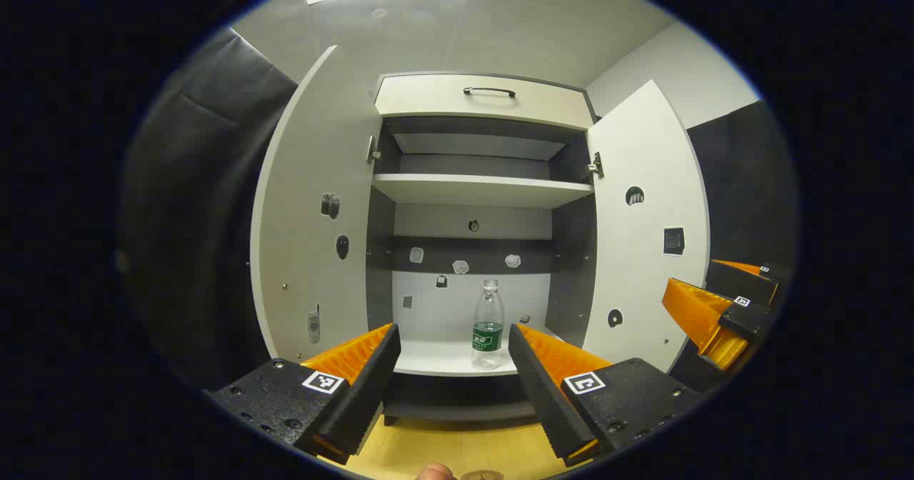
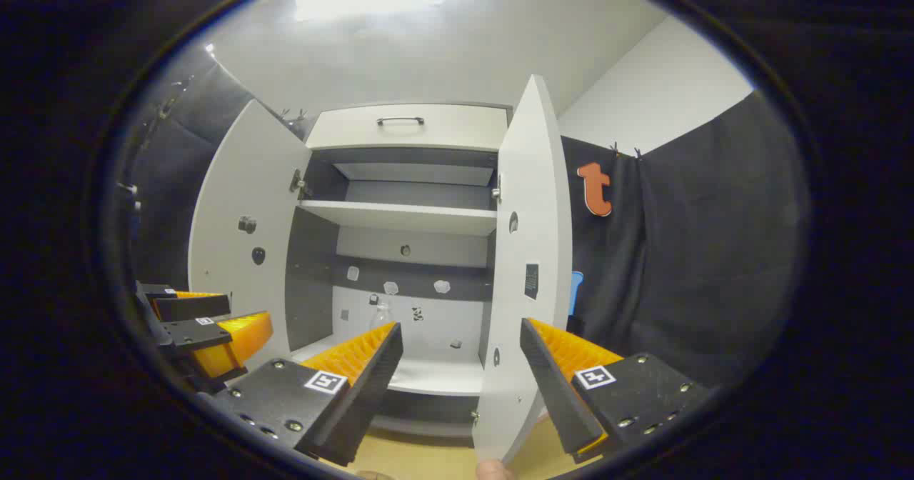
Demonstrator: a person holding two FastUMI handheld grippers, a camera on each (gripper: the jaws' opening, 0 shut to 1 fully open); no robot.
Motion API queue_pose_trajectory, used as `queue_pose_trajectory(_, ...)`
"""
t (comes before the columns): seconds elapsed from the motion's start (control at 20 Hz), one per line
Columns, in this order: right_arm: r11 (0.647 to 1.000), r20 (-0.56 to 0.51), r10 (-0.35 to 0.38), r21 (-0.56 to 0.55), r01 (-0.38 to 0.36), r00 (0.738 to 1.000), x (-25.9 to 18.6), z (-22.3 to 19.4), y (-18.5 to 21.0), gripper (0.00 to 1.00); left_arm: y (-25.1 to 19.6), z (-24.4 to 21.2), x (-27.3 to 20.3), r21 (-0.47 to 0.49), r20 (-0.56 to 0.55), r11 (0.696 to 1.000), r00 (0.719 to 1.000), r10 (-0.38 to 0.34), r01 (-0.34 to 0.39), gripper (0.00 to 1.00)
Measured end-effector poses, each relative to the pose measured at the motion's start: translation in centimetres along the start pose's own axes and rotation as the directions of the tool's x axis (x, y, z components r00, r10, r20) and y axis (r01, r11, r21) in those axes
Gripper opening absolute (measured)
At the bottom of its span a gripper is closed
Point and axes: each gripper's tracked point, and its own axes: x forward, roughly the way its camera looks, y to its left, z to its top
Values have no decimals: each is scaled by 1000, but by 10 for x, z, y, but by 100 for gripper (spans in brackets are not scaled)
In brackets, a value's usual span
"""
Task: Grasp the bottle in the cabinet with the left hand and place it on the coaster, then close the right door with the right hand and the left door with the left hand.
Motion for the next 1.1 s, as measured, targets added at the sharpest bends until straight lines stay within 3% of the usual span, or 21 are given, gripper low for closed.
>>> queue_pose_trajectory(0.35,1000,-20,1,-9,-2,1000,1,-4,2,100,0,-25,21,24,-55,1000,998,19,-18,93)
queue_pose_trajectory(0.4,1000,-23,3,-12,-3,1000,1,-5,2,100,3,-27,21,22,-62,999,998,24,-22,97)
queue_pose_trajectory(1.1,1000,-48,6,-3,-6,999,-1,-9,3,100,3,-22,13,13,-65,1000,998,21,-21,96)
